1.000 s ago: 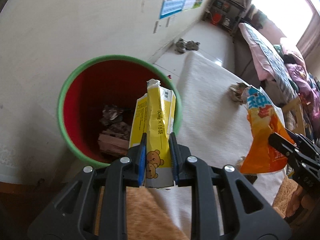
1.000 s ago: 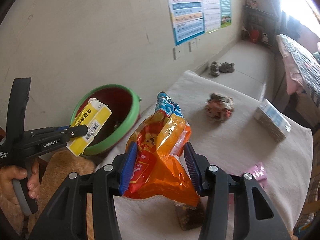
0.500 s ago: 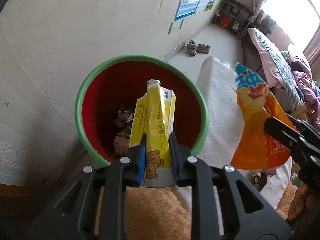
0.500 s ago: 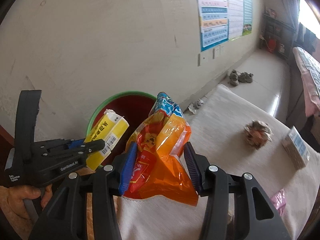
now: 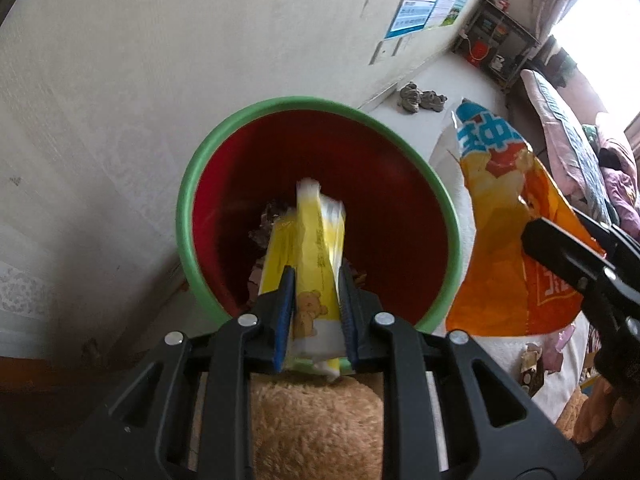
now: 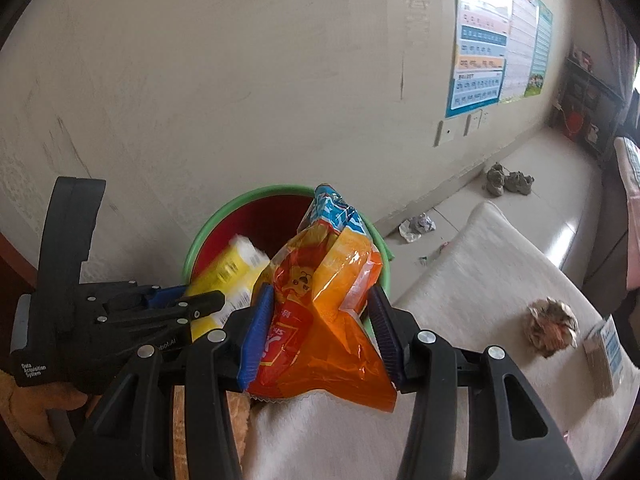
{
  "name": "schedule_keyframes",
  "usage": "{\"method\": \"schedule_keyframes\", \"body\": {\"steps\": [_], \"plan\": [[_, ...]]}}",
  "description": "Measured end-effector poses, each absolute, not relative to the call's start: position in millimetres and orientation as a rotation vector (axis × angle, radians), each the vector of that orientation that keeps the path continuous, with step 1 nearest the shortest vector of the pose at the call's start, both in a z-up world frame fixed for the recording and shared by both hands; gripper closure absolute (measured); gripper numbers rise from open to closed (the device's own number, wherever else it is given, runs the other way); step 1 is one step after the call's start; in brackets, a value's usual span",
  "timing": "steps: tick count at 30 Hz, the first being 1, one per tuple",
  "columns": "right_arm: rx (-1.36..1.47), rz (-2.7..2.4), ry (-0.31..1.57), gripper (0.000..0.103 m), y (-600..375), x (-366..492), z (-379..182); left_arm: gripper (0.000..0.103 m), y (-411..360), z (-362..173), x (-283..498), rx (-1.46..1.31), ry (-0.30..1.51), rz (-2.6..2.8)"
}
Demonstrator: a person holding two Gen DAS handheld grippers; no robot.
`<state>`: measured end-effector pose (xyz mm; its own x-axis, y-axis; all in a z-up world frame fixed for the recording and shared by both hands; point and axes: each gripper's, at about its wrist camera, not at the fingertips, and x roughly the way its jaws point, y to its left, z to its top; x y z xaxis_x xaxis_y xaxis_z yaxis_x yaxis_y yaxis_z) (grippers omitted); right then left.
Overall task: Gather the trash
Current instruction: 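Open both tools over the red bin to drop the box and bag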
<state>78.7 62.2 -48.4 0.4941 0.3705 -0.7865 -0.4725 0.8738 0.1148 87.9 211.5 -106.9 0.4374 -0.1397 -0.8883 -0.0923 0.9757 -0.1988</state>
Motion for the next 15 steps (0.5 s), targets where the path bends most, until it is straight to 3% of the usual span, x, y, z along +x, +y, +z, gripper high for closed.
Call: {"method": "schedule_keyframes", "body": {"steps": [4,8,15], "plan": [[-0.139,0.532,0.910,0.054,72,79,-48,0.080,216,-108,89,-0.243,1.111,-0.023],[-0.140,0.555,0.906,0.042,80,81,-47,0.059,219,-109,85,-0.259,1.108,-0.013],[-0.135,0.563,0.909,0.041,80,76,-45,0.054,225,-112,77,-0.277,1.119,0.004]]}}
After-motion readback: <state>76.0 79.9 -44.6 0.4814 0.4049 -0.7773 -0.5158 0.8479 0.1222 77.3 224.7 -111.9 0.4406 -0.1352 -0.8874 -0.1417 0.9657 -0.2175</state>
